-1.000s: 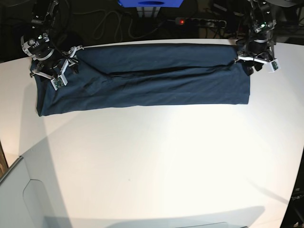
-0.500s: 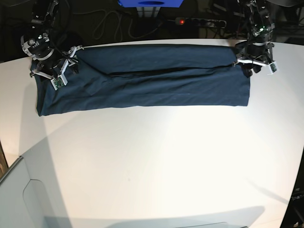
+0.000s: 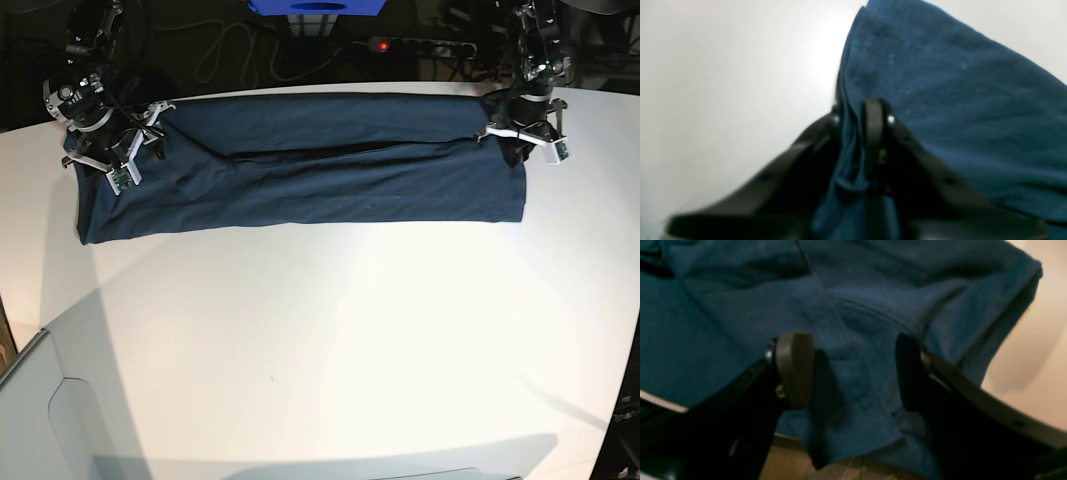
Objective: Fold the T-shirt properly
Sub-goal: 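Regrasp the strip ends with both grippers and tighten the fold, then lift the strip end with the left gripper and fold it toward the right gripper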
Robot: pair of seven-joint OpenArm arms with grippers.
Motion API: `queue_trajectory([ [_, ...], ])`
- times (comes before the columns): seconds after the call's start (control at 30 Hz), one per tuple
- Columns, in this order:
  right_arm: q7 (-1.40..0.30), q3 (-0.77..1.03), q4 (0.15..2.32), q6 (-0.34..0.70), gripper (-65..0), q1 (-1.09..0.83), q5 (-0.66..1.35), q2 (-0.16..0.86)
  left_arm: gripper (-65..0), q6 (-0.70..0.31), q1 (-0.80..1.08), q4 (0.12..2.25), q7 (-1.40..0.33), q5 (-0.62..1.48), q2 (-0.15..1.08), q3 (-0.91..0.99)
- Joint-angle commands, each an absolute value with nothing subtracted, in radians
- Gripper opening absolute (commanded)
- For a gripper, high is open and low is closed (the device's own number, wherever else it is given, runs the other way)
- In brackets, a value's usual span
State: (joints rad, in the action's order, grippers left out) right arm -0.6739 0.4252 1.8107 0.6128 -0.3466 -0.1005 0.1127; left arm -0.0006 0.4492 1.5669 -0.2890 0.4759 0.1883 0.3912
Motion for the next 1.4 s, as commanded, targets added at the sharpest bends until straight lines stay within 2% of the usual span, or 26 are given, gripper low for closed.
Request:
queue_trajectory([
  [0.0,-0.657,0.43,1.827,0.633,-28.4,-0.343,-0.088,0.12,-65.0,-0.001,0.456,1.578,-0.309,0.478,0.193,0.395],
  [0.23,-0.656,0.43,1.827,0.633,-28.4,-0.341,-0.088,0.12,-65.0,-0.001,0.45,1.613,-0.309,0.475,0.186,0.386],
  [0.5,-0.656,0.43,1.813,0.633,-28.4,-0.326,-0.088,0.12,-65.0,-0.001,0.456,1.797,-0.315,0.326,0.117,0.286],
  [0.83,-0.651,0.43,1.764,0.631,-28.4,-0.312,-0.088,0.136,-65.0,0.005,0.458,1.91,-0.317,0.17,0.071,-0.008],
  [1.07,-0.651,0.43,1.764,0.631,-28.4,-0.312,-0.088,0.14,-65.0,0.007,0.401,1.886,-0.315,0.082,0.071,-0.237],
  [1.37,-0.651,0.43,1.764,0.631,-28.4,-0.312,-0.088,0.14,-65.0,0.008,0.292,1.791,-0.315,0.082,0.071,-0.437],
])
